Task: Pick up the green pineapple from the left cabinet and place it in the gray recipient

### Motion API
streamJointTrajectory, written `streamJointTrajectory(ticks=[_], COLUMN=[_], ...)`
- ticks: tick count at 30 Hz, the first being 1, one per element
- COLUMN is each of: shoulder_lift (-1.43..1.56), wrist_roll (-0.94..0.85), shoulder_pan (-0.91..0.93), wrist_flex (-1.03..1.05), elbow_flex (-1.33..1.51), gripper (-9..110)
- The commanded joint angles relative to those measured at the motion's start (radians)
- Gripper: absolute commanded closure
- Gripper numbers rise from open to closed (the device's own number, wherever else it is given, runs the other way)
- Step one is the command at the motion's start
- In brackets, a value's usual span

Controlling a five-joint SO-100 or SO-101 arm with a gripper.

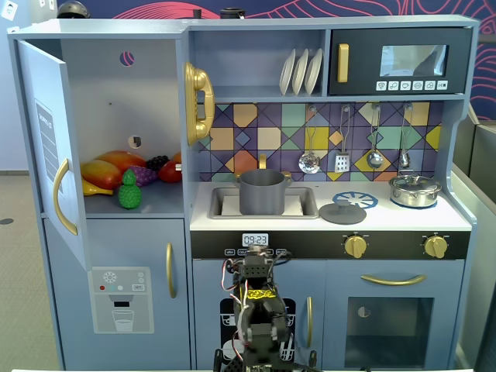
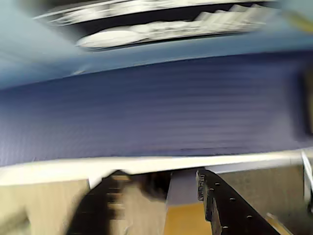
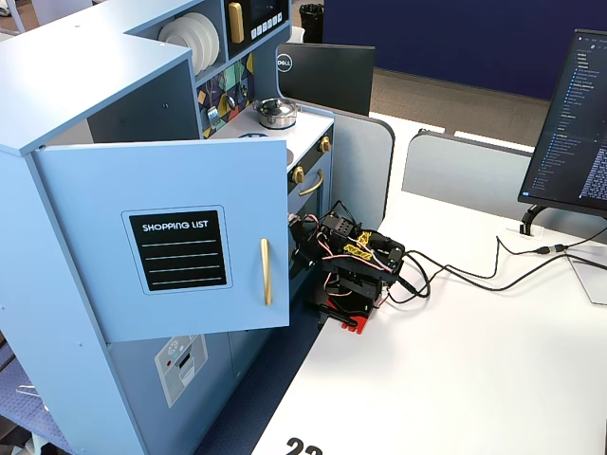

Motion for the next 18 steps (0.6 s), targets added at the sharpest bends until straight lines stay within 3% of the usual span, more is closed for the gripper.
streamJointTrajectory(ticks=[1,4,5,9,18], shoulder_lift=[-0.002,-0.038,-0.058,-0.155,-0.528], wrist_roll=[0.133,0.018,-0.031,-0.077,-0.16], shoulder_pan=[-0.377,-0.532,-0.565,-0.638,-0.675], wrist_flex=[-0.555,-1.117,-1.212,-1.227,-1.304], elbow_flex=[0.002,-0.002,-0.025,-0.201,-0.514], gripper=[84,81,79,71,70])
